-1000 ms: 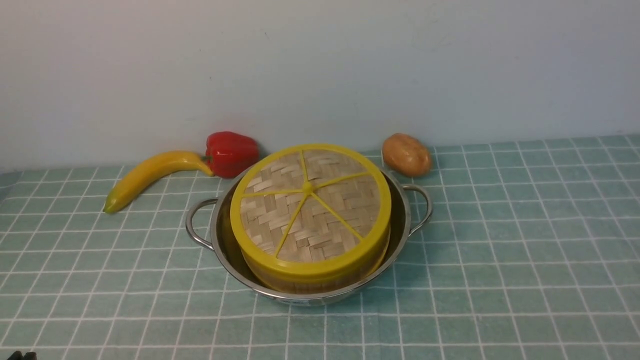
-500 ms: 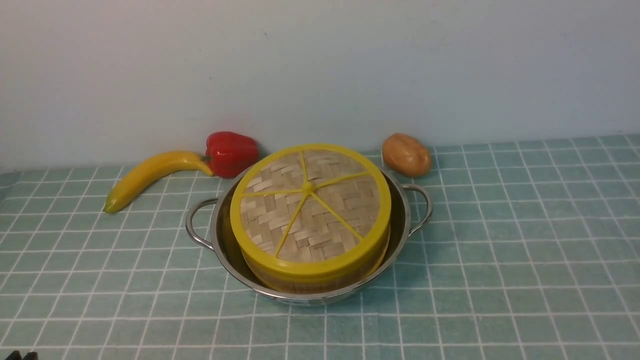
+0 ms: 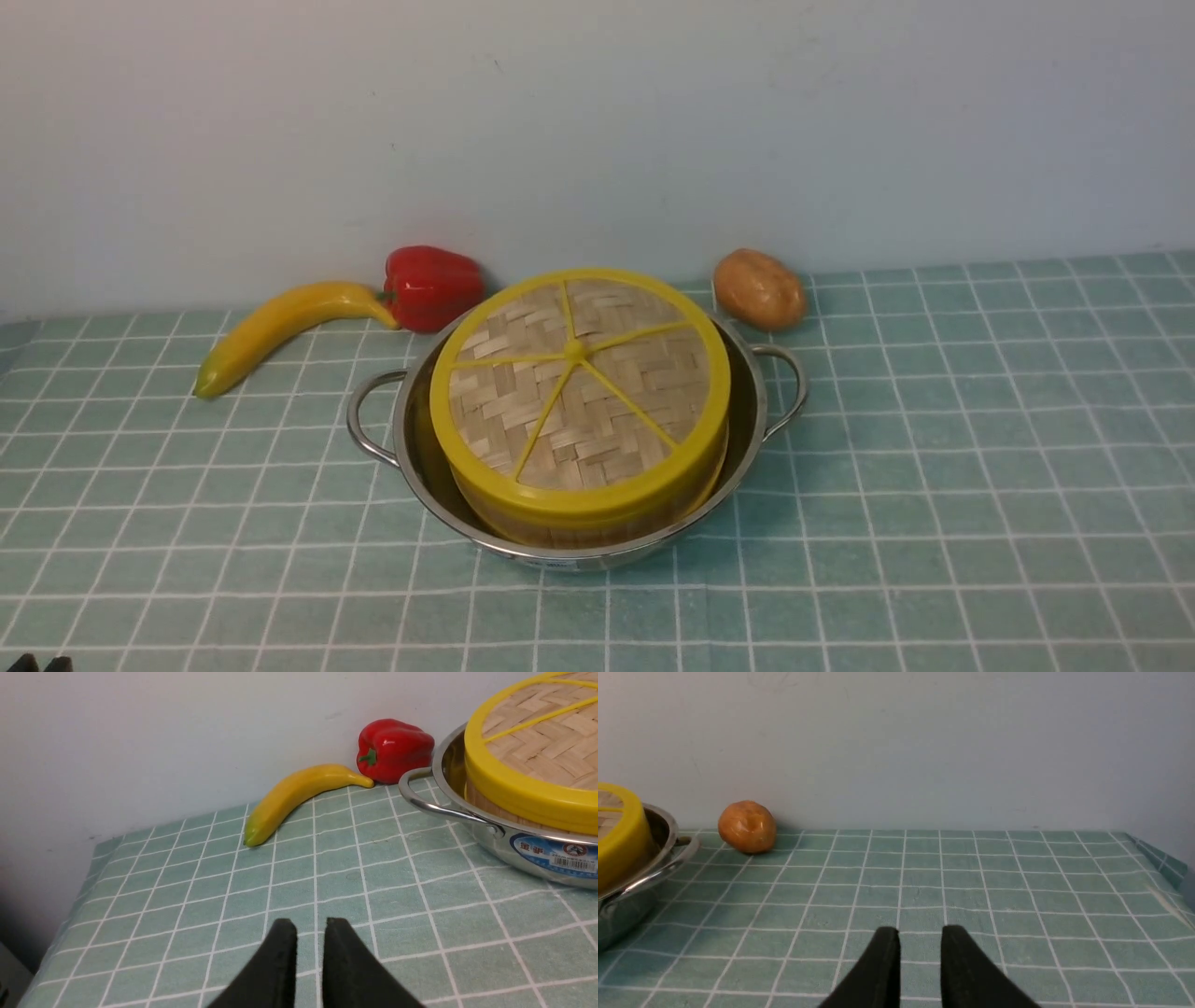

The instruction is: Place the steamer in the pot on the blue tablecloth, and put the lid on the steamer.

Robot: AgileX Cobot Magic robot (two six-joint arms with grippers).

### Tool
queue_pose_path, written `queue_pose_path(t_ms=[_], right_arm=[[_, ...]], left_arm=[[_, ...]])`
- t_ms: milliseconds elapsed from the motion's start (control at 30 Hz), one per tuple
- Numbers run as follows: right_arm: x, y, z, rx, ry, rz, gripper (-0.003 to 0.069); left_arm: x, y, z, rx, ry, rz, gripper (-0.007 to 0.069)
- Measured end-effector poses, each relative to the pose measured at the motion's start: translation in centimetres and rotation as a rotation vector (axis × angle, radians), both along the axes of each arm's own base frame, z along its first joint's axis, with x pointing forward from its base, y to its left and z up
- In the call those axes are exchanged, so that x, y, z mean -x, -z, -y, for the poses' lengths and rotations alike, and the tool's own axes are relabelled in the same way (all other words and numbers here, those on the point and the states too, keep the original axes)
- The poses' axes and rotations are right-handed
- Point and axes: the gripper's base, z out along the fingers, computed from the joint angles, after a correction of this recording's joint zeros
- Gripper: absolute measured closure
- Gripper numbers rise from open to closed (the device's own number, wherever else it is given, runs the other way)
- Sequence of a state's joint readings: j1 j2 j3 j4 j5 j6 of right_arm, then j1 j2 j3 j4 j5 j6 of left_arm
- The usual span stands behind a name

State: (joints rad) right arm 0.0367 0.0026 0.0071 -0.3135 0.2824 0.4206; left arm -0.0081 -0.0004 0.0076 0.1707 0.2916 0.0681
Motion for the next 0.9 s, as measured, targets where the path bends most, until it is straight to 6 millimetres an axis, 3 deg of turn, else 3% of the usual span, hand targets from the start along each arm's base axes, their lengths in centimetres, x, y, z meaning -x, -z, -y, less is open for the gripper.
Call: queue_pose_path(t_ms=[900], right_arm=[[0.0,0.06,-0.08,-0.05,-0.004,-0.004,0.0429]], left_arm=[[0.0,0.0,0.0,0.0,0.0,0.0,0.0503]])
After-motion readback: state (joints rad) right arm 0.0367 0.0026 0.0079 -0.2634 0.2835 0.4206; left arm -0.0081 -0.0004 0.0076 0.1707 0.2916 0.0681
